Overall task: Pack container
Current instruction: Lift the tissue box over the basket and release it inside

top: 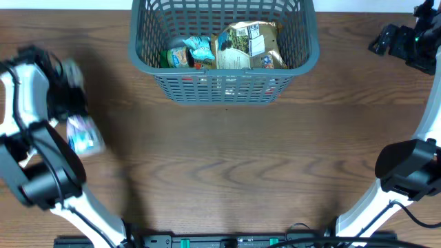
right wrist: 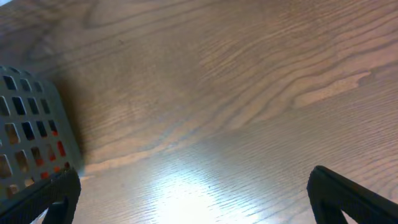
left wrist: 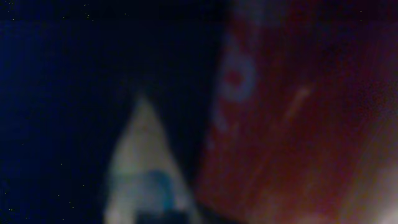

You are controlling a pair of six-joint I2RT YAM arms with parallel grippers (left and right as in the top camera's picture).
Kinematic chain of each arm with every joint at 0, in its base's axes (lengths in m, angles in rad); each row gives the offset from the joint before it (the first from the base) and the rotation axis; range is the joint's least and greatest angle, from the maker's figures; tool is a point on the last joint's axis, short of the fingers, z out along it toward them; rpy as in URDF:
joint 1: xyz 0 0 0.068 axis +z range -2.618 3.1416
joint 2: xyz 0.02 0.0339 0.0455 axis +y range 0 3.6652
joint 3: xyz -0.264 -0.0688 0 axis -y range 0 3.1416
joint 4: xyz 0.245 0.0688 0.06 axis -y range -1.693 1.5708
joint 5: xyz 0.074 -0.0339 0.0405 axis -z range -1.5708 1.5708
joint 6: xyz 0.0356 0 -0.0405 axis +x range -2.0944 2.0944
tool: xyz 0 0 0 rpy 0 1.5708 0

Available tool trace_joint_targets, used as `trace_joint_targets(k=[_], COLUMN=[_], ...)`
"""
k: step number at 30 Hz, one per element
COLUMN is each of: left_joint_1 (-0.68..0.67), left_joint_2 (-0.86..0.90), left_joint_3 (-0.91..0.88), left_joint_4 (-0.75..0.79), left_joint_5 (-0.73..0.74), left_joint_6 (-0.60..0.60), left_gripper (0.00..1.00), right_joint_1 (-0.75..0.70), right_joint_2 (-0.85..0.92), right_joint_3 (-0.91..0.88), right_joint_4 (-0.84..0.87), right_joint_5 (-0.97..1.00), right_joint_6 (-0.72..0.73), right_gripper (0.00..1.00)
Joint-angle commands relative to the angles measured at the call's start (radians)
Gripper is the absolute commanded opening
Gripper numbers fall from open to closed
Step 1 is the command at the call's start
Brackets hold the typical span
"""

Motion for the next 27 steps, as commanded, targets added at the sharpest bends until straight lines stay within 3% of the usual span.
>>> trace_joint_targets(k=[1, 7, 16, 20, 27], left_joint_1=[-0.097, -0.303, -0.624, -0.693, -0.743], left_joint_2=[-0.191, -0.301, -0.314, -0.257, -0.088], left_joint_3=[0.197, 0.409, 0.438, 0.438, 0.438], left_joint_4=[-0.003, 0.108, 0.402, 0.529, 0.607], left_joint_5=[0.051, 0.043, 0.046, 0.052, 0.052], left_joint_6=[0.148, 0.488, 1.234, 1.332, 1.334], left_gripper=[0.06, 0.06, 0.06, 0.06, 0.06], right_joint_1=[-0.006, -0.006, -0.006, -0.006, -0.006], right_joint_2=[0.009, 0.009, 0.009, 0.009, 0.009], right_joint_3=[-0.001, -0.001, -0.001, -0.001, -0.001], right_joint_4=[-0.003, -0.004, -0.004, -0.002, 0.000], right_joint_5=[-0.008, -0.008, -0.017, -0.032, -0.034], right_joint_6=[-0.008, -0.008, -0.009, -0.009, -0.009], right_gripper=[0.99, 0.99, 0.99, 0.99, 0.99])
